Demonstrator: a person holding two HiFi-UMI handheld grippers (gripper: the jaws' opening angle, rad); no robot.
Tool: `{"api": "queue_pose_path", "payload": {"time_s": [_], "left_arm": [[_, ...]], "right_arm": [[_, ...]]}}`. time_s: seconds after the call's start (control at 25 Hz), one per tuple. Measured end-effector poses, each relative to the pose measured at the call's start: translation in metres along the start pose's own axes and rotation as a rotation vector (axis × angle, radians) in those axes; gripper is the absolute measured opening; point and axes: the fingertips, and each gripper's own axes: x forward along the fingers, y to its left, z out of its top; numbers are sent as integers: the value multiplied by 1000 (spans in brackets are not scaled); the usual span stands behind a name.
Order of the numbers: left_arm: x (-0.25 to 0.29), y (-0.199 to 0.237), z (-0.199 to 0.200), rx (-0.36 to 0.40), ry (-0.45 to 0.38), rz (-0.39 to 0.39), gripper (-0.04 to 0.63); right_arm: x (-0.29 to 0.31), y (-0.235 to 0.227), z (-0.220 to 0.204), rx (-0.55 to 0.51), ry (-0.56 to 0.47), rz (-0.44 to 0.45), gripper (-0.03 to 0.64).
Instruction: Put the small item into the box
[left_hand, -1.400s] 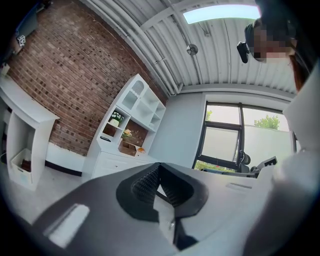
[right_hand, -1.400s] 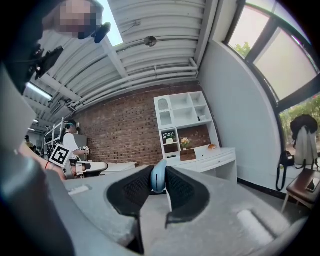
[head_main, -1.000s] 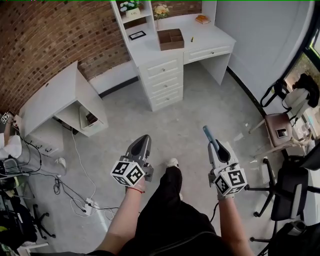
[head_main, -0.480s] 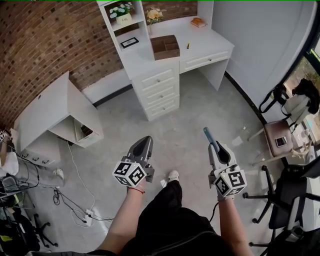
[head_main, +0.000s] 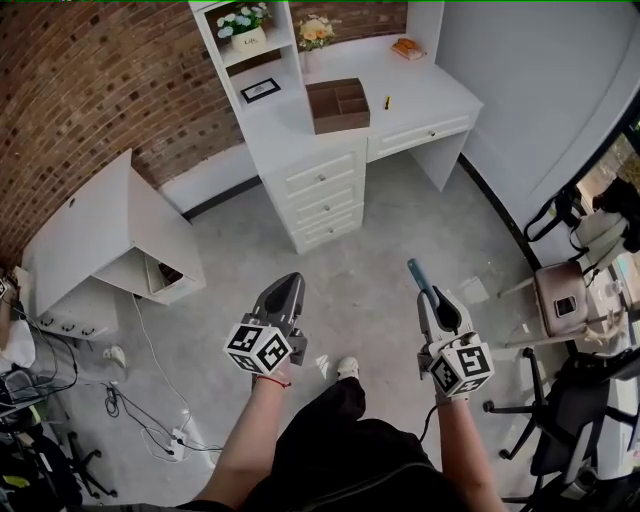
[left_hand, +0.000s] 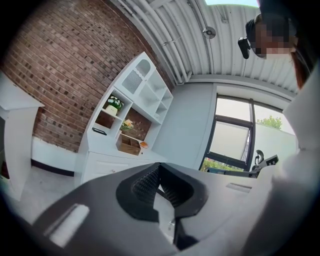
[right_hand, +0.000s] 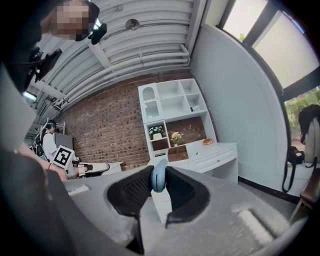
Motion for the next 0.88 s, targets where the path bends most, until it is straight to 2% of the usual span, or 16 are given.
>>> {"api": "queue_pose_path", "payload": {"time_s": [0.36,0.64,0.88], "left_arm": [[58,46,5,-20,10,4,2],[72,70,0,-35,23,30,2],[87,89,0,-46,26,61,2]], "right_arm": [[74,-23,3,-6,22,5,77],[99,-31,-5,22,50,24,77],[130,-44,0,3,46,26,77]]}}
